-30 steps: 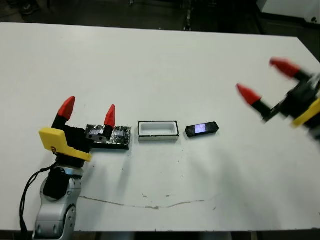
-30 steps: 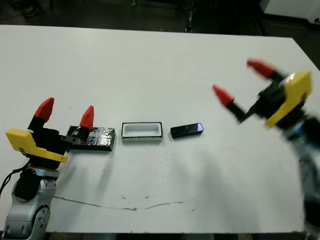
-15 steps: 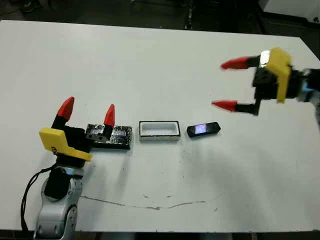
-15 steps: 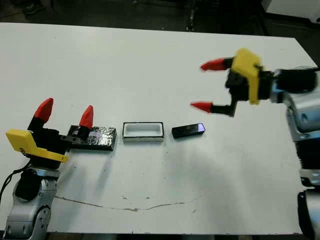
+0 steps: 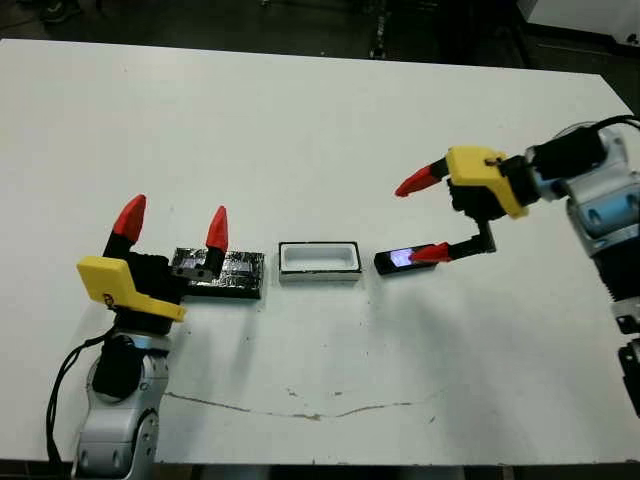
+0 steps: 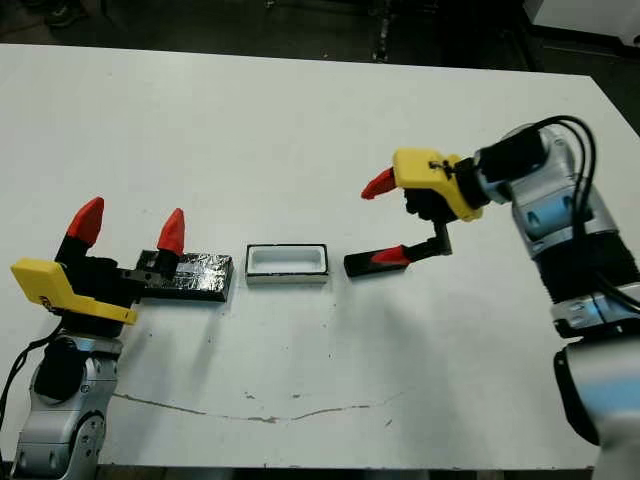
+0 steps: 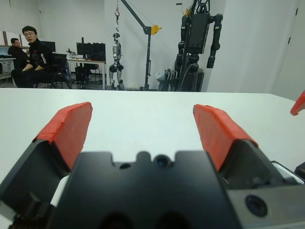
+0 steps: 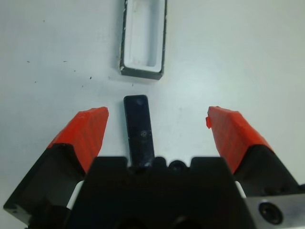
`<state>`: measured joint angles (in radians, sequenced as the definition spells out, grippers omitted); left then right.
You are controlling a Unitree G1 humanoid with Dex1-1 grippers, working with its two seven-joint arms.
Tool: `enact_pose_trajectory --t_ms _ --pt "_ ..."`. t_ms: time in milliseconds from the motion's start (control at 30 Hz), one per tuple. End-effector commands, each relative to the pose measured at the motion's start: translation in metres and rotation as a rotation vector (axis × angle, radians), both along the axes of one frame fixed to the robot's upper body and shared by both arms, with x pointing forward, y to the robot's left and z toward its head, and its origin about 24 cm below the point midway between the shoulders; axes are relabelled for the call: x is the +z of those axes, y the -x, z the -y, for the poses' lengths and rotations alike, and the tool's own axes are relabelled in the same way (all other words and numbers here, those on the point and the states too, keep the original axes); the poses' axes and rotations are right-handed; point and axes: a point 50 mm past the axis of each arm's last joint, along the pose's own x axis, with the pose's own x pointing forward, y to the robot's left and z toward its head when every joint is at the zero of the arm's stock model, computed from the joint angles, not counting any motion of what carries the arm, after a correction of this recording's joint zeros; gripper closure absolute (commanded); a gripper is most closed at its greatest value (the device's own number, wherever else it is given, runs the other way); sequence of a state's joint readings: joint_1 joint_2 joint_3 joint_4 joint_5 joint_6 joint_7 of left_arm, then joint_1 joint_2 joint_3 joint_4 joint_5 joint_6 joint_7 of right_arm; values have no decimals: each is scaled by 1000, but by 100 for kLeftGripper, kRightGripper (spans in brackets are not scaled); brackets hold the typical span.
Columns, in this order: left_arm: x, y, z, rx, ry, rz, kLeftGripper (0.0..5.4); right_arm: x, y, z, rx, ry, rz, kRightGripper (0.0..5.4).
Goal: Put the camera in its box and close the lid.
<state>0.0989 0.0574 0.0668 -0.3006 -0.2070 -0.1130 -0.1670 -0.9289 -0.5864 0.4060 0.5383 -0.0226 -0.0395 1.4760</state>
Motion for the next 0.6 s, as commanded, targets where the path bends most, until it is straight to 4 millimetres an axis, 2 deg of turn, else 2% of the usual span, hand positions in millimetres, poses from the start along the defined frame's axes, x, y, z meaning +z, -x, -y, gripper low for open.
enact_pose_trajectory --t_ms 33,267,400,600 --pt "-3 1 -1 -3 11 -26 1 -3 -4 0 17 41 10 0" --pt "-4 1 -1 -11 0 -27 1 -15 -7 -1 42 40 15 0" --pt "-4 1 -1 -6 -20 -26 1 -24 -10 -1 -9 36 -95 0" --pt "-4 1 0 -9 -19 -26 1 -32 -10 -1 -54 64 -138 0"
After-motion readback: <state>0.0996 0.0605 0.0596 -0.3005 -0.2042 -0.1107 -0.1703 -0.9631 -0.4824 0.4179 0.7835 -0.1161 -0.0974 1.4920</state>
